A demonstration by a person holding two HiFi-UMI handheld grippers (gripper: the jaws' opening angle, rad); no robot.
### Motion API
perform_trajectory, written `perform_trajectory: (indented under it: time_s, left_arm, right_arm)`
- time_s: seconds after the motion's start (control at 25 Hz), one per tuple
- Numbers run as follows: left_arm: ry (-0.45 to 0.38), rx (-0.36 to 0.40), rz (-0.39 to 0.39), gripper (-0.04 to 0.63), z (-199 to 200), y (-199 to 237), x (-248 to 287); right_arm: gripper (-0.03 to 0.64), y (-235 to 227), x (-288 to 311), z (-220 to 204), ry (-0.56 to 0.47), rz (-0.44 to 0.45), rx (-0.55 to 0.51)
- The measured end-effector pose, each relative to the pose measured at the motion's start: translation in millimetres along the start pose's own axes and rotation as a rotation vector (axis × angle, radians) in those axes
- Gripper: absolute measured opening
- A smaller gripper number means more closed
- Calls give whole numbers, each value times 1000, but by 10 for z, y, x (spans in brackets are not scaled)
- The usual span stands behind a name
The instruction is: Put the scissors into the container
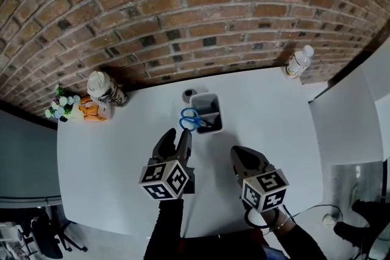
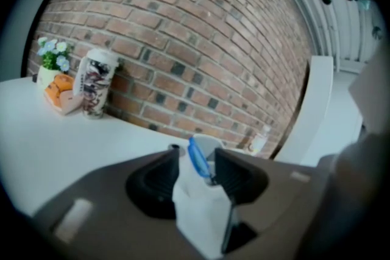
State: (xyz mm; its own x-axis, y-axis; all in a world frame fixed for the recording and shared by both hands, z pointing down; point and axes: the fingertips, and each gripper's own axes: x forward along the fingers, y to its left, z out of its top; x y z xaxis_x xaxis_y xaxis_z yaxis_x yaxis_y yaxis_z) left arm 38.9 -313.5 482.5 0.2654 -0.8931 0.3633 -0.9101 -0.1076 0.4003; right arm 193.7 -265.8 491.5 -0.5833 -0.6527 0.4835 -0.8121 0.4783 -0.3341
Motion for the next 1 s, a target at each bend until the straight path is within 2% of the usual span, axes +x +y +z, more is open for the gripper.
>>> perform_trajectory:
  time_s: [0.12,0.52,0.84,1.0]
  left_arm:
    - [-2,-2,-15,173,-22,-26,-114]
    - [3,60,-74,47,-94,-109,-506]
    - [8,82,-97,6,-123,-109,-736]
    - [5,122,-95,3,-117,-122,-890]
  right_arm:
    - [8,59,-64,-21,-9,-9,-2]
    - [9,302,-256,-63,-45,-37,-5]
    - [9,454,-387,-103,-64,-59,-10]
    - [8,545,-431,-85,-76,-52,-13]
